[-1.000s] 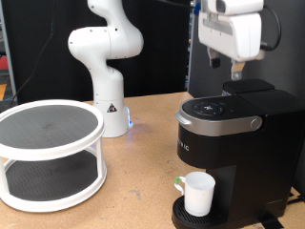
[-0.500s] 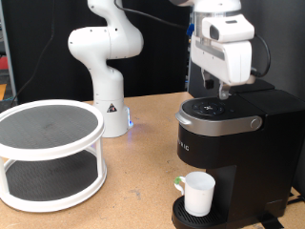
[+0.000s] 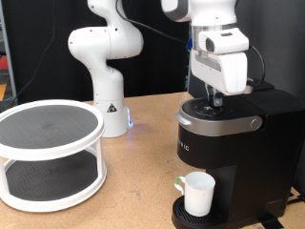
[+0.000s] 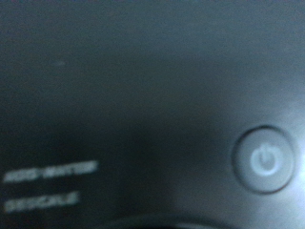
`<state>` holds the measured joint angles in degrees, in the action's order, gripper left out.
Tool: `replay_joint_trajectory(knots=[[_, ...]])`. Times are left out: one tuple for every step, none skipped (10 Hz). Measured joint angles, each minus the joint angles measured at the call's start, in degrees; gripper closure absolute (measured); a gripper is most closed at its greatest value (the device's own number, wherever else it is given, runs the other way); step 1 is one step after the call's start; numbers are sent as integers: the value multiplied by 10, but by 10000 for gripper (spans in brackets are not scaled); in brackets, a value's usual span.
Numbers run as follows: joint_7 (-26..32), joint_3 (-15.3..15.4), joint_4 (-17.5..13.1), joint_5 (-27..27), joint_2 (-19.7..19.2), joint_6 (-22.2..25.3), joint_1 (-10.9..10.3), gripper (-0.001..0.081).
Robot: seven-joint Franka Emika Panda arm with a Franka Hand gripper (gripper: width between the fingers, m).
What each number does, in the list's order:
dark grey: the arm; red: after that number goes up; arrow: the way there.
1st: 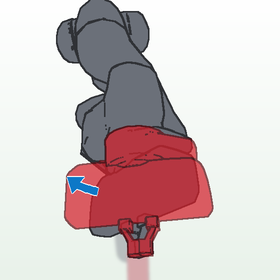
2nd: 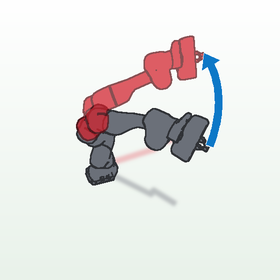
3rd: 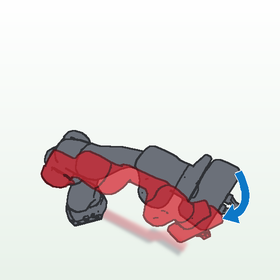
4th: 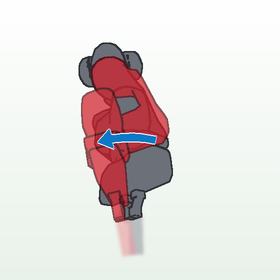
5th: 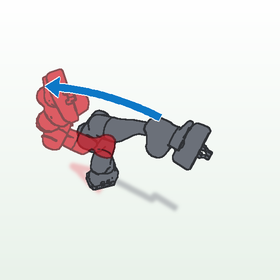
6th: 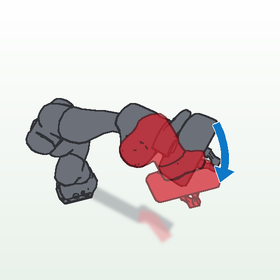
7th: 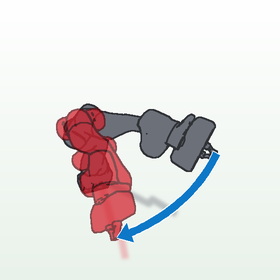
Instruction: Make a cup of coffee with the keurig machine
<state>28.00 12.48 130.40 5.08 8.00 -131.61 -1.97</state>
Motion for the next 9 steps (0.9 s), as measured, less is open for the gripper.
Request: replay_joint_trajectory(knots=[[-3, 1, 2, 0, 1, -6, 0, 778], [-4, 1, 4, 0, 1, -12, 0, 778], [-4, 1, 5, 2, 1, -16, 0, 799], [-4, 1, 5, 2, 1, -16, 0, 799], [-4, 1, 5, 3, 1, -16, 0, 803], [-4, 0, 5, 8, 2, -15, 0, 803], [-3, -2, 5, 14, 2, -12, 0, 801], [0, -5, 6, 19, 3, -10, 1, 801], [3, -8, 7, 23, 4, -10, 1, 801]])
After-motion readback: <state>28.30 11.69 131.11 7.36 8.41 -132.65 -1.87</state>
